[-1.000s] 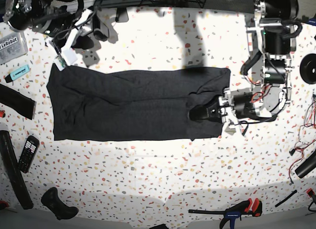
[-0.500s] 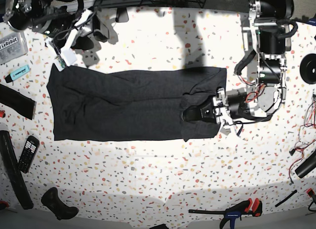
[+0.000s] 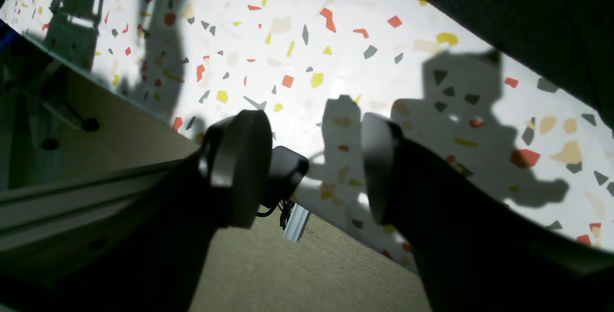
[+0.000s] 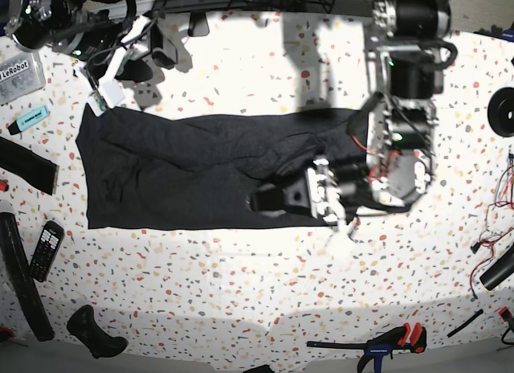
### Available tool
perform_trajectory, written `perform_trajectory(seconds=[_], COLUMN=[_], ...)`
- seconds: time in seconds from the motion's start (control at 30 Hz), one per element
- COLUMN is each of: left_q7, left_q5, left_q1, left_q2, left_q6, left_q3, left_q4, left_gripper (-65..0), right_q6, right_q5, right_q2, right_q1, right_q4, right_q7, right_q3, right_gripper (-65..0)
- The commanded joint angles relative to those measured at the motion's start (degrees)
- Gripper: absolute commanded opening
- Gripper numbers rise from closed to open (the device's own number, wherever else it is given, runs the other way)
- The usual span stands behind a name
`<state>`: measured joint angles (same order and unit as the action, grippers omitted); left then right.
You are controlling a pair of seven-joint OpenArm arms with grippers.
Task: Fold the T-shirt properly
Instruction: 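Grasp the strip end with the left gripper and fold it toward the middle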
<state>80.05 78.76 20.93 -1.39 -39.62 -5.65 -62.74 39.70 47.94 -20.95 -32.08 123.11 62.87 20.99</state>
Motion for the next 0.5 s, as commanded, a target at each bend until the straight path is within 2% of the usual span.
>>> perform_trajectory(seconds=[0.0,0.1,0.23,0.3,0.47], left_q7=[-0.1,-0.1,-0.1,-0.1,-0.1], left_q5=[1.6,1.6,1.7,1.7,1.9], left_q1=[2.3,3.3,0.8,-1.3,-6.3], left_q2=[-1.3,-5.4,-9.7,-10.6,-9.9], left_q6=[-0.4,-0.4,-0.4,-0.4,-0.4], left_q3=[-0.2,-0.2,-0.2,-0.2,-0.2], left_q4=[-1.1,-1.1,-1.1,-1.1,-1.1], left_gripper=[-29.4,-29.4,-29.6,-29.6,-29.6], right_q6=[0.3,0.3,0.3,0.3,0.3], right_q5=[0.7,0.7,0.7,0.7,0.7], right_q2=[-0.6,-0.6,-0.6,-0.6,-0.6], right_q1=[0.0,0.0,0.0,0.0,0.0], right_q4=[1.1,1.1,1.1,1.1,1.1], right_q7=[-0.9,-1.0,-1.4,-1.8,-2.0], right_q3=[0.3,0.3,0.3,0.3,0.3], right_gripper=[-32.1,-32.1,-32.1,-32.1,-32.1])
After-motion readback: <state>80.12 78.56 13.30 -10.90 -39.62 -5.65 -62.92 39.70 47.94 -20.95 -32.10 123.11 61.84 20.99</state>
